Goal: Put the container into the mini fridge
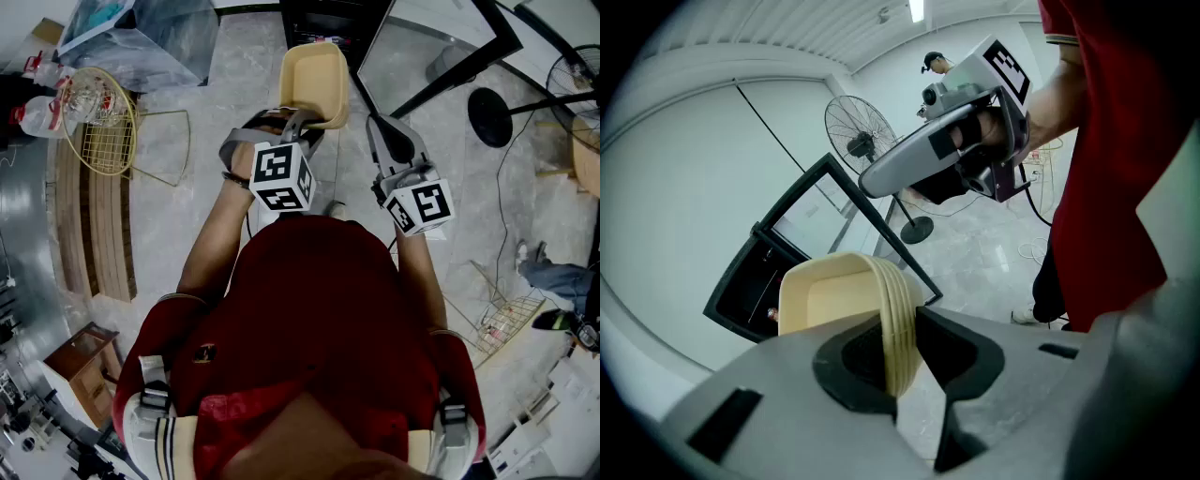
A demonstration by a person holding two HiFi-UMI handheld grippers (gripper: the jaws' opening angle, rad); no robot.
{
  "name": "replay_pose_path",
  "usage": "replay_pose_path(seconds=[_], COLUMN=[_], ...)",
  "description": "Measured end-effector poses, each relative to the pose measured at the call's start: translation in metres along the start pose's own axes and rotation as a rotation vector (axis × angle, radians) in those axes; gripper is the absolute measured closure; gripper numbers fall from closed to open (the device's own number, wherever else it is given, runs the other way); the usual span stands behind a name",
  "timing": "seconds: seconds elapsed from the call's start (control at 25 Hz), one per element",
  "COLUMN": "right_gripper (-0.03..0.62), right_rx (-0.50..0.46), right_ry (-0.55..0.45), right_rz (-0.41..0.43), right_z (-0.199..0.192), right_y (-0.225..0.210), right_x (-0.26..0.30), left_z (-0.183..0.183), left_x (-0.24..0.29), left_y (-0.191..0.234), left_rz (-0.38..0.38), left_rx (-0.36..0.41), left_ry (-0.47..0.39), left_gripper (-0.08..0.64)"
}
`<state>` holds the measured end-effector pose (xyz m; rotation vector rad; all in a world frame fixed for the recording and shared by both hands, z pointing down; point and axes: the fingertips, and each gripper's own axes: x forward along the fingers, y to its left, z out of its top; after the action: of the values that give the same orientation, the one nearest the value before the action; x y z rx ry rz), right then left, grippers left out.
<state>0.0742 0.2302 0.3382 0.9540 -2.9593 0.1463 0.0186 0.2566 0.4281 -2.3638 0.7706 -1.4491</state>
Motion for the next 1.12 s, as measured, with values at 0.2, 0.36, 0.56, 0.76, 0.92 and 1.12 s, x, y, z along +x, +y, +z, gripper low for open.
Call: replay_pose_path(seconds=[0.2,0.36,0.56,0.76,0.92,1.12], right_gripper=[0.592,0.592,0.592,0.592,0.592,0.592], right_rx=[-0.004,0.008,-0.002,-0.010,-0.011,-0.012], right_ry=[-0.001,-0.015,-0.004,0.002,0.028,0.065], right_rz=[-0.002,-0.006,-0.036,-0.066,-0.080,-0.084], right_z=[-0.002,0.000,-0.002,-0.004,-0.012,-0.021], right_y=[0.009,0.016,0.025,0.038,0.056,0.067], right_x=[0.012,0.024,0.039,0.056,0.071,0.082], left_z=[-0.014,-0.026,-0.042,-0.064,-0.087,-0.108], left_x=[-0.004,-0.007,-0.012,-0.018,-0.023,-0.021], left_y=[0.005,0.011,0.017,0.023,0.027,0.031], left_rz=[0.003,0.004,-0.002,-0.011,-0.018,-0.029], left_rx=[0.009,0.016,0.033,0.052,0.064,0.058], left_ry=[0.001,-0.008,-0.028,-0.044,-0.053,-0.056], left_gripper=[0.480,0.480,0.480,0.480,0.480,0.480])
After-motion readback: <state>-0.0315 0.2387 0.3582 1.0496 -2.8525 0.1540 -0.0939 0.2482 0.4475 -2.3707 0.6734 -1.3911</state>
